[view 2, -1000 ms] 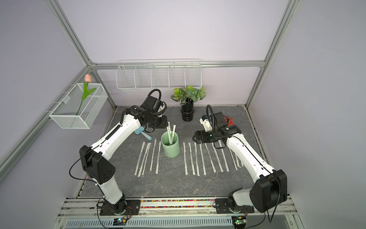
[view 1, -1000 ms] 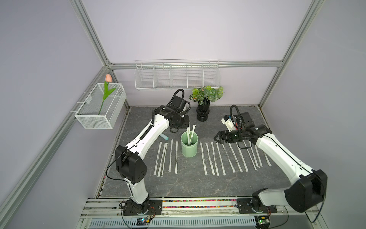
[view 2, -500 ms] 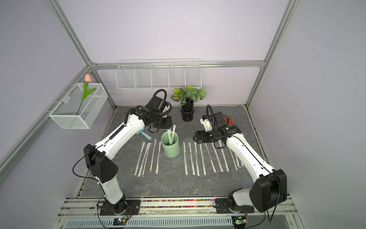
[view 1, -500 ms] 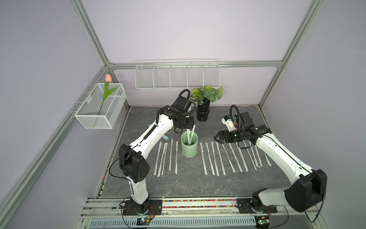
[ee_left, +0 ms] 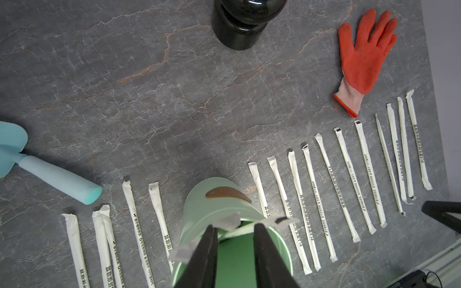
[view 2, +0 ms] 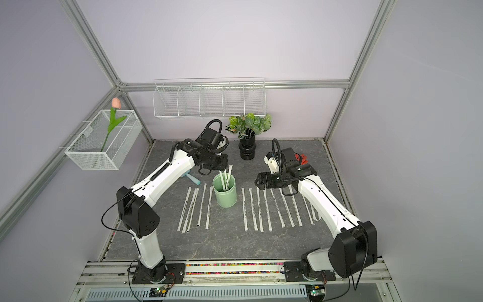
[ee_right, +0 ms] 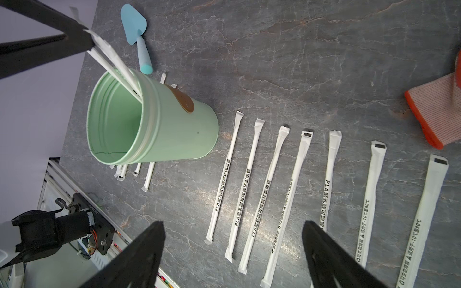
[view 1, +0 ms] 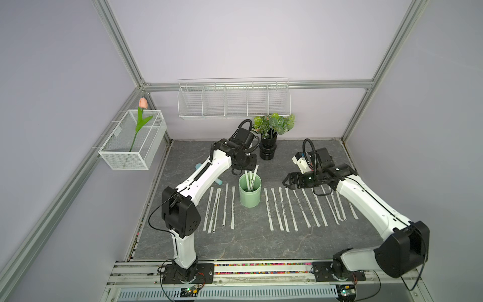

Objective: Take the straws out of the storage container
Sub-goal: Pick up the straw from the container.

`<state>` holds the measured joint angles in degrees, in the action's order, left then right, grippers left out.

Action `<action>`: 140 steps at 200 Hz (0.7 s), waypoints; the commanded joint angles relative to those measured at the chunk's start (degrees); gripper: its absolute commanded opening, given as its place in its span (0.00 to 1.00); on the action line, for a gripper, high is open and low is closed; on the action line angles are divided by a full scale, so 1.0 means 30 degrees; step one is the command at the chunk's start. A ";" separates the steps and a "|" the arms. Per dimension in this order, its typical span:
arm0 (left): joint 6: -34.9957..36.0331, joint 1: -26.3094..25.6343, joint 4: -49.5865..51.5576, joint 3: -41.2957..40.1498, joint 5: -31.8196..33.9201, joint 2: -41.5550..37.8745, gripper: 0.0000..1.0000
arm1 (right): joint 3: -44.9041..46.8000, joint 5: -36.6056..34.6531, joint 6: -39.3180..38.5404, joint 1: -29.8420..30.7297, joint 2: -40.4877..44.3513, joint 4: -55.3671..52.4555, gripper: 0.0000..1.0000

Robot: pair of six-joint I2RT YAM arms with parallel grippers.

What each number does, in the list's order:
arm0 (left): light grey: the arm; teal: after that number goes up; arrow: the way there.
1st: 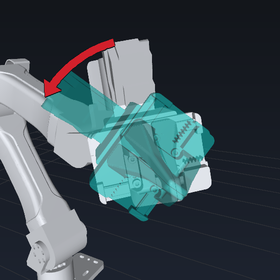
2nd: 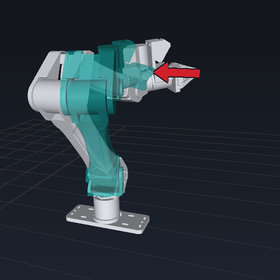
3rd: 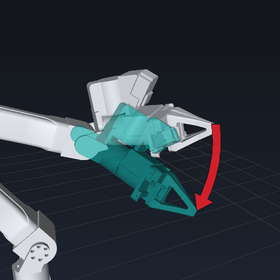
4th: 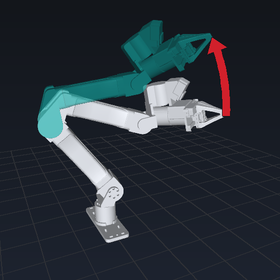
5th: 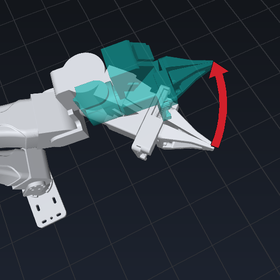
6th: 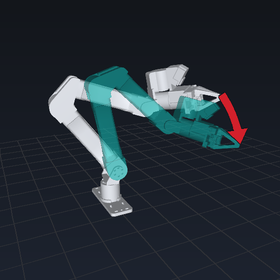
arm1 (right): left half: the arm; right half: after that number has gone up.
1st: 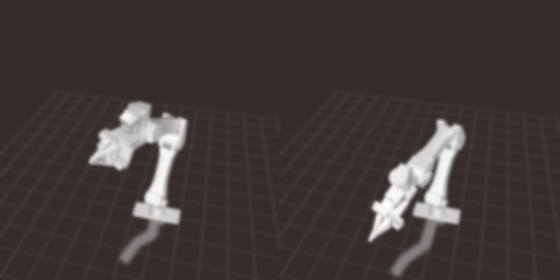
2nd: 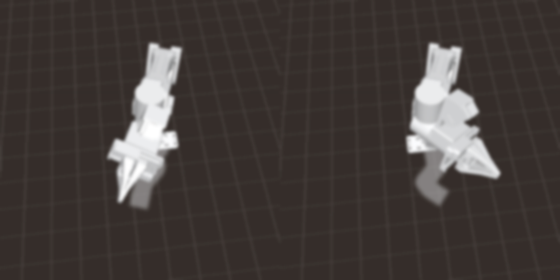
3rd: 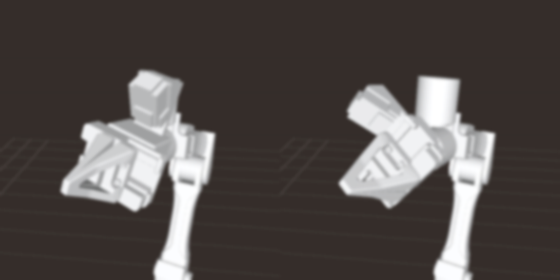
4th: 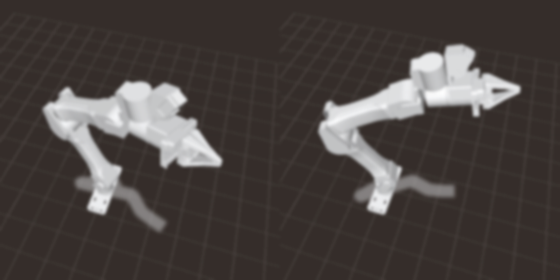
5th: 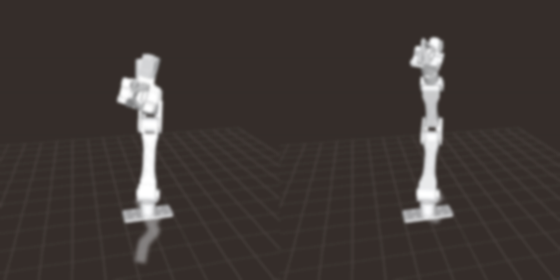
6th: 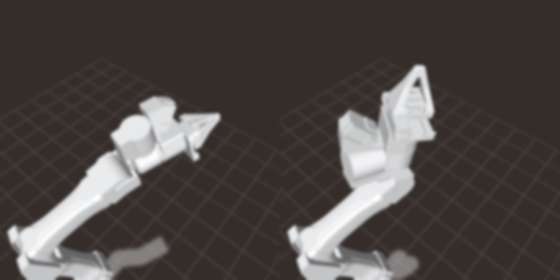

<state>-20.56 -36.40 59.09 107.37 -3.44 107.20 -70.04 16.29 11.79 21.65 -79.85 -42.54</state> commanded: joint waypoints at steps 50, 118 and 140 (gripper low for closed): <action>0.0214 -0.0024 0.0380 0.0545 -0.0314 0.0874 0.29 | 0.0057 -0.0195 -0.0214 0.0112 -0.0304 -0.0320 0.89; 0.0258 -0.0024 0.0467 0.0581 -0.0413 0.0781 0.15 | 0.0288 -0.0348 -0.0197 0.0110 -0.0286 -0.0262 0.89; 0.0255 -0.0024 0.0572 0.0622 -0.0377 0.0589 0.11 | 0.0308 -0.0363 -0.0156 0.0126 -0.0319 -0.0211 0.89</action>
<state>-20.25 -36.40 59.57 107.48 -4.40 109.84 -70.00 15.84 11.79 21.65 -80.49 -42.54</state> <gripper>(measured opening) 0.123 0.891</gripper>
